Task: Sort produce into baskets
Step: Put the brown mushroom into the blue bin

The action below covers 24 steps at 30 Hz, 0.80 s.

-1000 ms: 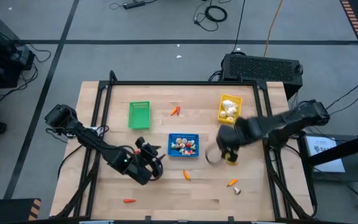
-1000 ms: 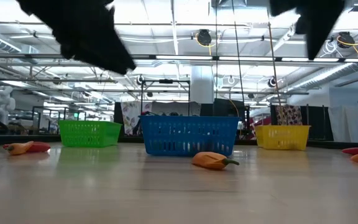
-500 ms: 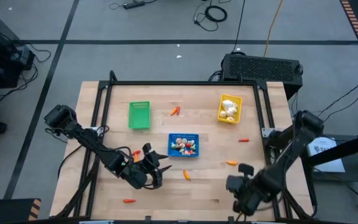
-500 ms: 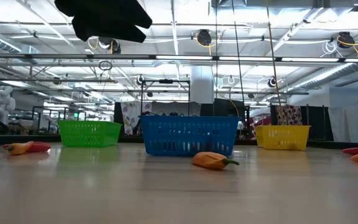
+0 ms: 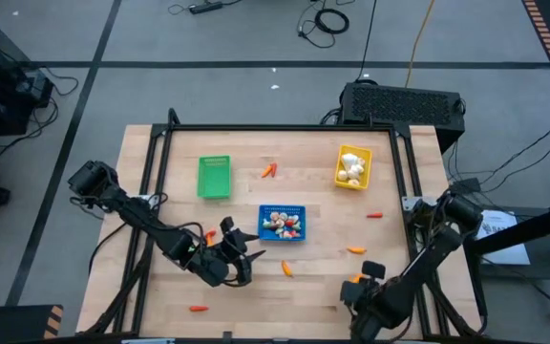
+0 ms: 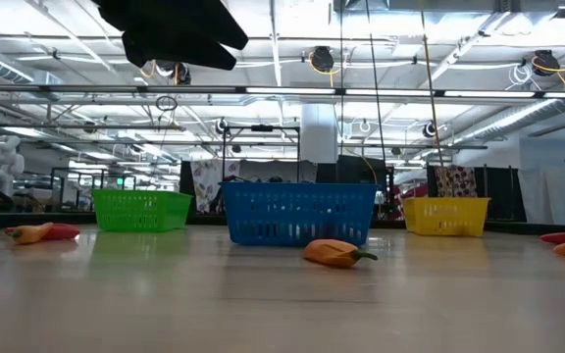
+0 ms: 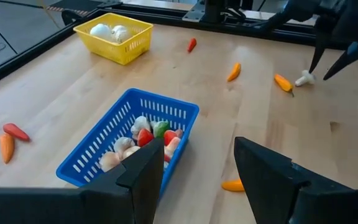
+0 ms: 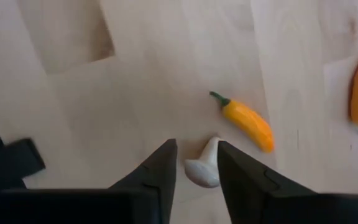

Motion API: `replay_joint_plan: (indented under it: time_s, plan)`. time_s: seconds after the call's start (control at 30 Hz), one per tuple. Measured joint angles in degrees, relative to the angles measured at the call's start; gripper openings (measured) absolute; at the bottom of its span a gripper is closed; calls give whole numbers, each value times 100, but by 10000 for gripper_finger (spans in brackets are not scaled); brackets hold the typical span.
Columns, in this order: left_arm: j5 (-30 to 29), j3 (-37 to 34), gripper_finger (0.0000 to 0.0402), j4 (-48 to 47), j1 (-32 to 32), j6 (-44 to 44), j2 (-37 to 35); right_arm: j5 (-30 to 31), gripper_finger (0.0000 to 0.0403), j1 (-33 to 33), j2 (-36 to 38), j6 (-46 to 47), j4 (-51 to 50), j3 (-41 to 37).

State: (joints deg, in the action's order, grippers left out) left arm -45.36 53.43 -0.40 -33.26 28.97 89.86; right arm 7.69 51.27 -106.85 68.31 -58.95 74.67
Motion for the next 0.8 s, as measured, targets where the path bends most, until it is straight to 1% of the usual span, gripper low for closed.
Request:
replay_joint_plan:
  time_s: [0.17, 0.23, 0.27, 0.37, 0.47, 0.53, 0.63, 0.7, 0.8]
  plan:
    - [9, 0, 203, -4, -2, -94, 0, -294, 152, -181, 0, 605, -99, 0]
    - [13, 0, 203, -4, -2, -94, 0, -509, 170, -228, 2, 813, -123, 0]
    - [14, 0, 203, -6, -2, -94, 0, -606, 178, -252, 2, 909, -123, -1]
    - [15, 0, 203, -7, -2, -94, 0, -636, 194, -256, 2, 1278, -117, -72]
    - [15, 0, 203, -7, -2, -94, 0, -754, 200, -254, 2, 1440, -108, -280]
    - [15, 0, 203, -7, -2, -94, 0, -978, 201, -256, 2, 1575, -29, -474]
    - [72, 0, 203, -7, -2, -94, 0, -1189, 201, -252, 2, 1635, 414, -824]
    - [99, 0, 203, -9, -2, -94, 0, -1216, 201, -254, 21, 1633, 746, -986]
    - [101, 0, 203, -9, -2, -94, 0, -1250, 199, -254, 46, 1708, 938, -1123]
